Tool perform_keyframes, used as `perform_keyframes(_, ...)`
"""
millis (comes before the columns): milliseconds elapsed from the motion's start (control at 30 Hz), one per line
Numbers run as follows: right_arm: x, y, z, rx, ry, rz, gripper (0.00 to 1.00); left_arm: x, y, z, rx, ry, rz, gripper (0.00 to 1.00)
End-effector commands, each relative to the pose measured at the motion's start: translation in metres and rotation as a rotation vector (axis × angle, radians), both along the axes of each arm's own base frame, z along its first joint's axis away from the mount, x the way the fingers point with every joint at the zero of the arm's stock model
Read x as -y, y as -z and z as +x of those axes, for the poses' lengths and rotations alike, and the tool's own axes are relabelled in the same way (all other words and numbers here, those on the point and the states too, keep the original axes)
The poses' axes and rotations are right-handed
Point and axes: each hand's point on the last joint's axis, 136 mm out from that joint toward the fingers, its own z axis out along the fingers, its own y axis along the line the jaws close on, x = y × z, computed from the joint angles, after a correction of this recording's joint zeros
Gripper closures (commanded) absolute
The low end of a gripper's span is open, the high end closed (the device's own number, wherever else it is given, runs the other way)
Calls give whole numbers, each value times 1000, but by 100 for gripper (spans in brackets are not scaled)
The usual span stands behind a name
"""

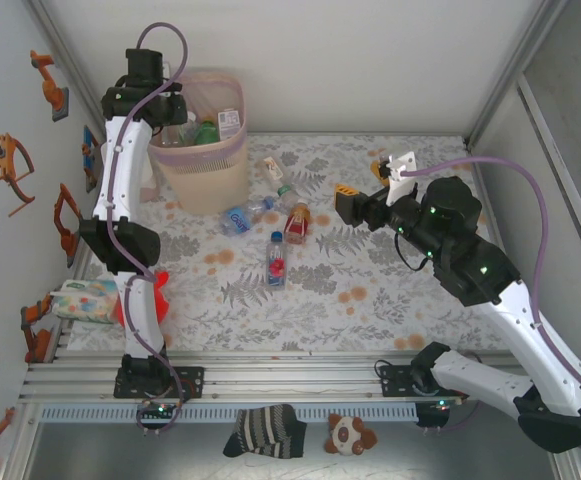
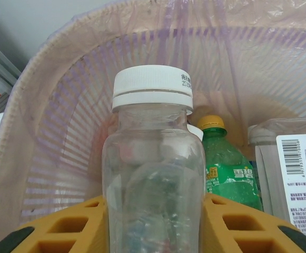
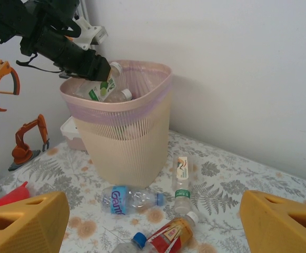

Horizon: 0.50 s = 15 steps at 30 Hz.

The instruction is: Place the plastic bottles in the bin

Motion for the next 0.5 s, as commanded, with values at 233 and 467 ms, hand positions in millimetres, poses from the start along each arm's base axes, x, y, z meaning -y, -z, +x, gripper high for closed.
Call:
perform_keyframes(233, 6, -11, -2, 21, 18, 41, 17, -13, 109, -4, -302, -38, -13, 63)
perform_keyframes(467, 6, -12, -1, 24, 21, 40, 17, -23, 123, -4, -330, -67, 21, 63)
